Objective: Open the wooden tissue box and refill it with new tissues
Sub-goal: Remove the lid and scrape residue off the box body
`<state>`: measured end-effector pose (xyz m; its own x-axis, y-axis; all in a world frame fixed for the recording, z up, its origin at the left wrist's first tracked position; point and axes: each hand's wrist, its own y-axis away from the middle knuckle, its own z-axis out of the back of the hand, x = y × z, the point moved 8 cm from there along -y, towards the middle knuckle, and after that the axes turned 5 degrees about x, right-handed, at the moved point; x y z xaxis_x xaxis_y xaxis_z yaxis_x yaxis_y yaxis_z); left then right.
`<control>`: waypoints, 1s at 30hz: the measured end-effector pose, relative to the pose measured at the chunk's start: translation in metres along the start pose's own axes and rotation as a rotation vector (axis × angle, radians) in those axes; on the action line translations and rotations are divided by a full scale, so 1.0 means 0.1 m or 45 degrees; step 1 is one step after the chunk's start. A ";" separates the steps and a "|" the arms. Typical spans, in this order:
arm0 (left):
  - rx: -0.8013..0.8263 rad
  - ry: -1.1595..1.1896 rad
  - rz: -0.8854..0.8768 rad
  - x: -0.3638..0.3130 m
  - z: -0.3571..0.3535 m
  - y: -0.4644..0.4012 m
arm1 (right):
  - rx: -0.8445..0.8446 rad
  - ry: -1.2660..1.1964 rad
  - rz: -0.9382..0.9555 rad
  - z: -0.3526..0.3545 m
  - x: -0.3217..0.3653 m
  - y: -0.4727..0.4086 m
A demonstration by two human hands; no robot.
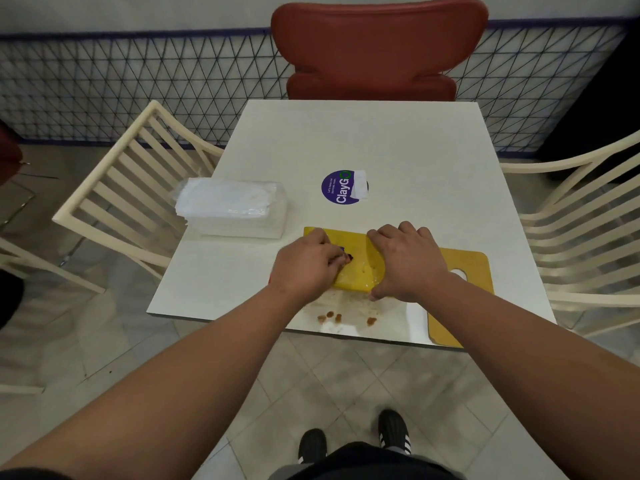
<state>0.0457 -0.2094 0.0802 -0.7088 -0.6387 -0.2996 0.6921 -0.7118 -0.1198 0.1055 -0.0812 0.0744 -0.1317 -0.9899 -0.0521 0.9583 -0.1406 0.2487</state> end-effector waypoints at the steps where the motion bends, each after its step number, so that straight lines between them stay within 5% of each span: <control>1: 0.026 0.010 -0.058 -0.06 -0.05 0.08 | 0.002 0.004 0.001 0.00 0.00 0.00; 4: 0.029 -0.006 -0.126 -0.09 -0.08 0.12 | -0.003 0.010 -0.004 0.00 0.00 0.00; 8: -0.083 0.051 0.116 0.14 0.04 0.05 | 0.004 0.006 -0.006 0.00 -0.01 -0.01; 13: 0.051 0.034 -0.155 -0.17 -0.13 0.27 | 0.012 0.009 -0.001 0.01 0.00 0.00; 18: -0.138 0.097 0.164 0.19 0.05 0.22 | 0.027 0.007 -0.004 0.01 -0.01 -0.01; 24: -0.164 0.128 0.046 -0.12 -0.17 0.41 | 0.030 0.023 -0.004 0.03 -0.01 -0.04; 30: -0.327 0.250 0.415 0.35 -0.06 0.56 | 0.060 0.018 -0.005 0.03 -0.01 -0.05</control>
<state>0.0607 -0.2698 0.0569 -0.4264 -0.7319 -0.5314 0.9036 -0.3718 -0.2129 0.1000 -0.0799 0.0764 -0.1315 -0.9891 -0.0665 0.9449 -0.1454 0.2934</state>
